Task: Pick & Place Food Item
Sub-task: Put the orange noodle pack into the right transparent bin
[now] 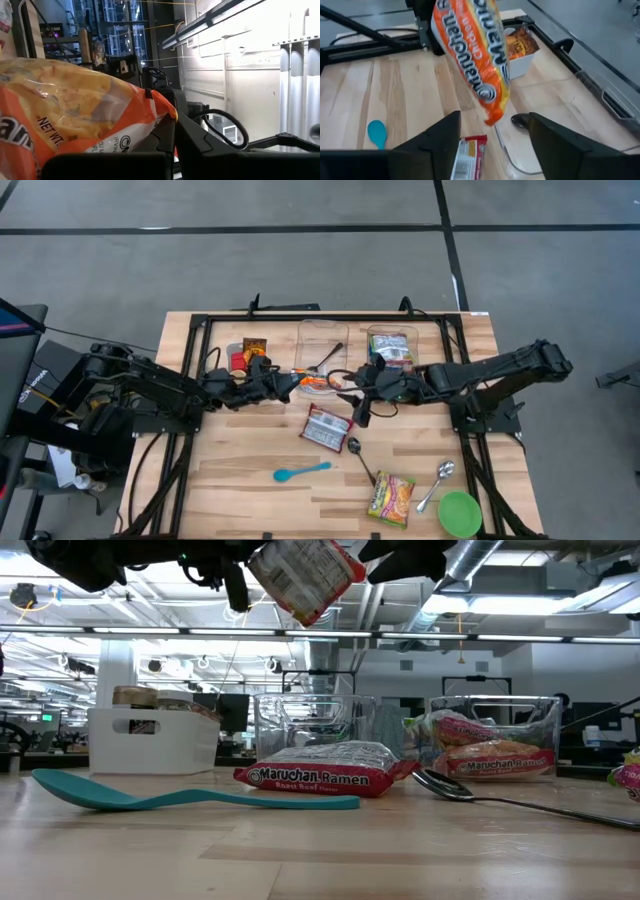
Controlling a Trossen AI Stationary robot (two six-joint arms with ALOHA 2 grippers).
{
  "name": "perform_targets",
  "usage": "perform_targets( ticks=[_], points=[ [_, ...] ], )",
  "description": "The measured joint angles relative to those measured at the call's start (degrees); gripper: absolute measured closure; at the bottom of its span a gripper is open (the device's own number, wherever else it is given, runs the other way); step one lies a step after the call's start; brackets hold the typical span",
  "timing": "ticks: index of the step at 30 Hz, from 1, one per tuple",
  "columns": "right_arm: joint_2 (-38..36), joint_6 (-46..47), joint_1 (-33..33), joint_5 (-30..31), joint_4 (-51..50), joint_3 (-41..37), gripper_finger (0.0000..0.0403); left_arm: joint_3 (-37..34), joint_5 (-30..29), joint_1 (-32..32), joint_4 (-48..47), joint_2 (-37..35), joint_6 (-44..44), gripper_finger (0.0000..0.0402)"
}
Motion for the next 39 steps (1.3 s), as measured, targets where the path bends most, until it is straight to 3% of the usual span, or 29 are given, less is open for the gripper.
perform_targets(
  ticks=[8, 19, 29, 39],
  points=[
    [0.0, -1.2, -2.1, -4.9, 1.8, 0.0, 0.0172, 0.0, 0.0, 0.0, 0.8, 0.0, -0.5, 0.0401],
    [0.3, -2.8, -2.5, -6.3, 4.4, 0.0, 0.0221, 0.0, 0.0, 0.0, 1.6, 0.0, -0.9, 0.0401],
    [5.9, -3.1, -2.4, -7.4, 7.9, 0.0, 0.0254, 0.0, 0.0, 0.0, 2.4, 0.0, -1.7, 0.0401],
    [4.4, -3.1, -2.5, -7.1, 7.8, 0.0, 0.0299, 0.0, 0.0, 0.0, 2.5, 0.0, -1.7, 0.0401]
  ],
)
